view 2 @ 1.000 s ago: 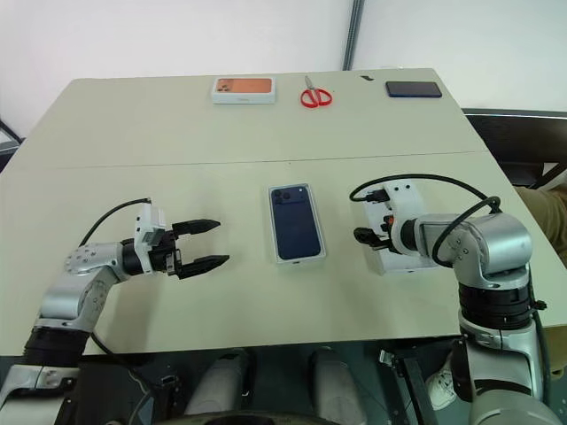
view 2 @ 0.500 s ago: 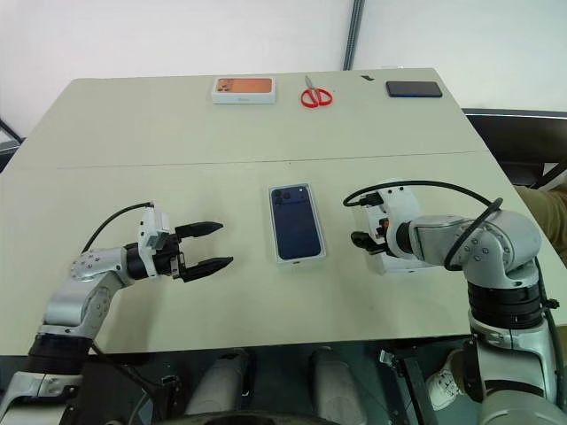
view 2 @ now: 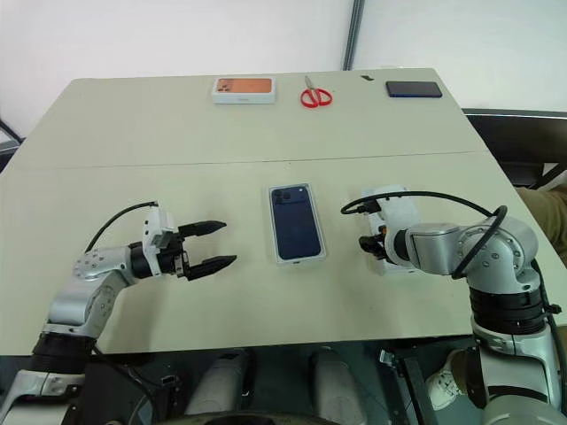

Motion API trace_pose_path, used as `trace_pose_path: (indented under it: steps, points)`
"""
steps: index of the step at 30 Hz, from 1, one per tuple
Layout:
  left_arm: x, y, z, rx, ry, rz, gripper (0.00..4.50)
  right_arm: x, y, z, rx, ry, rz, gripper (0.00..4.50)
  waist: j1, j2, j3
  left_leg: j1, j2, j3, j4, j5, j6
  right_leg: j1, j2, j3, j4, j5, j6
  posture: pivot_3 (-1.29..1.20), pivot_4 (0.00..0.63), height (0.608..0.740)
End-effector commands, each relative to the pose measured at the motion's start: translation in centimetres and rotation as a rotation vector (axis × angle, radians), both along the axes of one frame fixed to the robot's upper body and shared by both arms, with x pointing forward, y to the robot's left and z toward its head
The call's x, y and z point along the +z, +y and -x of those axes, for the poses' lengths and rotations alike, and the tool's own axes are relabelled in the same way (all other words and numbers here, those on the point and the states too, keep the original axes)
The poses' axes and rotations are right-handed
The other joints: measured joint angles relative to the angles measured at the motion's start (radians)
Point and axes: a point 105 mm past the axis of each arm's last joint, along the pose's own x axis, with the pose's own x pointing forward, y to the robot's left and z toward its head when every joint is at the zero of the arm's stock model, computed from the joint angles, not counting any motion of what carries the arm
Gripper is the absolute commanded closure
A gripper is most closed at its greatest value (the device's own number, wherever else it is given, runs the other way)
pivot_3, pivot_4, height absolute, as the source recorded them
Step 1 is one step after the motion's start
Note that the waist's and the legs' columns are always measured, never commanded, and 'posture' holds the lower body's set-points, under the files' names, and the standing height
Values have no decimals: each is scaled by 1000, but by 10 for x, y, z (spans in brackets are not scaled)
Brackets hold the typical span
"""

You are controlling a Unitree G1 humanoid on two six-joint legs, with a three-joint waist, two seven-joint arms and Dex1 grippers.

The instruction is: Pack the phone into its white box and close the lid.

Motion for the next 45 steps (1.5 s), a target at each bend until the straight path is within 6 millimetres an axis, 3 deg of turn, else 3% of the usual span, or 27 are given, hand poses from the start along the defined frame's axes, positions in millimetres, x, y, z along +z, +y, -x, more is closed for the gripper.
trace_pose_path:
  steps: [1,2,3,9,15,19,23,24,26,31,37,45]
  points:
    - [14,-4,1,-10,-48,10,0,2,0,0,2,-10,29,3799,0,0,0,0,0,0,0,0,0,0,0,0,0,0,0,0,150,740]
    - [14,-4,0,-8,-47,9,0,1,0,0,-1,-10,31,4355,0,0,0,0,0,0,0,0,0,0,0,0,0,0,0,0,150,740]
    - [14,-3,0,-7,-46,8,0,1,1,-1,-5,-10,27,4434,0,0,0,0,0,0,0,0,0,0,0,0,0,0,0,0,150,740]
    - [13,1,-1,8,-39,8,0,7,6,-11,-41,-48,-9,4434,-3,0,0,0,1,0,0,0,0,0,1,0,0,0,0,0,150,740]
    - [13,4,-3,24,-40,12,0,37,21,-37,-87,-177,-222,4434,-2,1,0,0,1,1,0,0,0,-1,2,1,0,0,0,0,150,740]
    - [16,8,-8,55,-43,24,0,80,64,-47,91,-344,-444,4434,-3,1,0,0,1,1,0,0,0,-1,2,1,0,0,0,0,150,740]
    - [17,12,-12,73,-44,26,0,99,84,-51,164,-367,-656,4434,-3,1,0,0,1,1,0,0,0,-1,2,0,1,0,0,0,150,740]
    - [18,13,-13,79,-43,30,0,103,93,-50,177,-340,-792,4434,-3,1,0,0,1,1,0,0,1,-1,2,0,1,0,0,0,150,740]
    - [21,16,-16,100,-50,44,0,104,107,-43,244,-275,-967,4434,-2,1,0,0,1,1,0,0,0,-1,2,0,1,0,0,0,150,740]
    - [28,23,-23,157,-66,69,0,102,124,-28,315,-163,-1168,4434,-2,1,0,-1,2,1,0,0,1,-1,1,0,1,0,0,0,150,740]
    - [35,33,-30,247,-91,99,0,100,145,1,436,-14,-1296,4434,-6,1,0,0,2,1,0,0,1,-1,1,1,2,0,0,0,150,740]
    - [43,31,-33,277,-92,154,0,79,156,11,391,98,-1318,4434,-6,1,0,0,2,1,0,0,1,-1,2,1,2,0,0,0,150,740]
